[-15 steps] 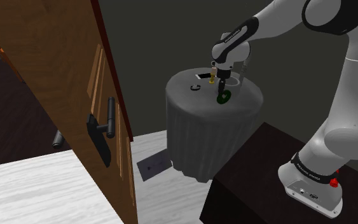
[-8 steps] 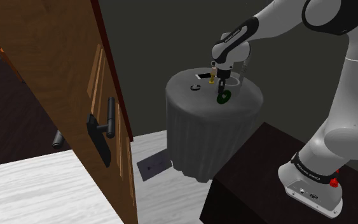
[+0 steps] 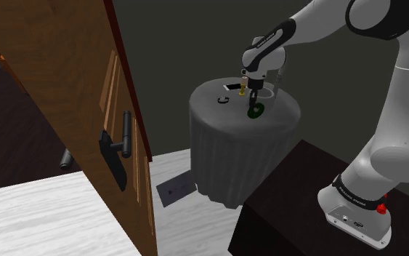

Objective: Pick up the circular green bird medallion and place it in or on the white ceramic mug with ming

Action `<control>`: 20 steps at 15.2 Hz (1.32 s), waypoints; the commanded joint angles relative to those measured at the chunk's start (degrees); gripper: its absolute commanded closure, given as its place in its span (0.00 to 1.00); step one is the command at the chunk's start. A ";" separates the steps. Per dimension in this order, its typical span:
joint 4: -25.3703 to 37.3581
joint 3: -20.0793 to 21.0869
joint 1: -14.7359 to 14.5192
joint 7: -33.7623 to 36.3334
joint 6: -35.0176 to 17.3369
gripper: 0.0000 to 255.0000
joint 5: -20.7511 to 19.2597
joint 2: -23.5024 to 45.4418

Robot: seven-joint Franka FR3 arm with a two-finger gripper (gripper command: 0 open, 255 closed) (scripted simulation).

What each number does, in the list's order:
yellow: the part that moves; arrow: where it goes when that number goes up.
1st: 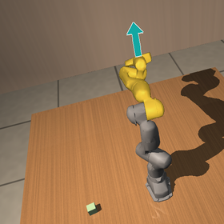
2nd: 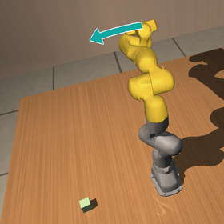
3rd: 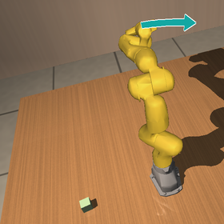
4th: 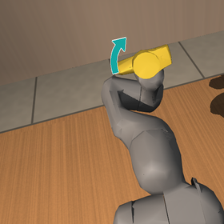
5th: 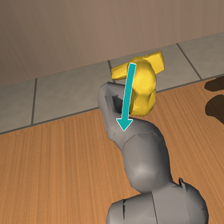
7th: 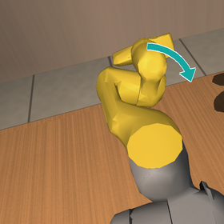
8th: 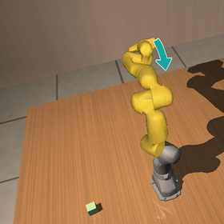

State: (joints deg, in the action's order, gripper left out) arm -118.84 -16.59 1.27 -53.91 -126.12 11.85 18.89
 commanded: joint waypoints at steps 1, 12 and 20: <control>0.01 -0.17 -0.12 0.32 0.90 1.00 -0.41 -0.89; 2.17 -0.99 -0.68 2.32 8.01 1.00 -2.86 -6.23; 4.70 -1.30 -0.90 3.55 13.44 1.00 -4.25 -9.37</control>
State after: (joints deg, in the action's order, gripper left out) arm -114.66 -17.87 0.37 -50.46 -113.43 7.72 9.75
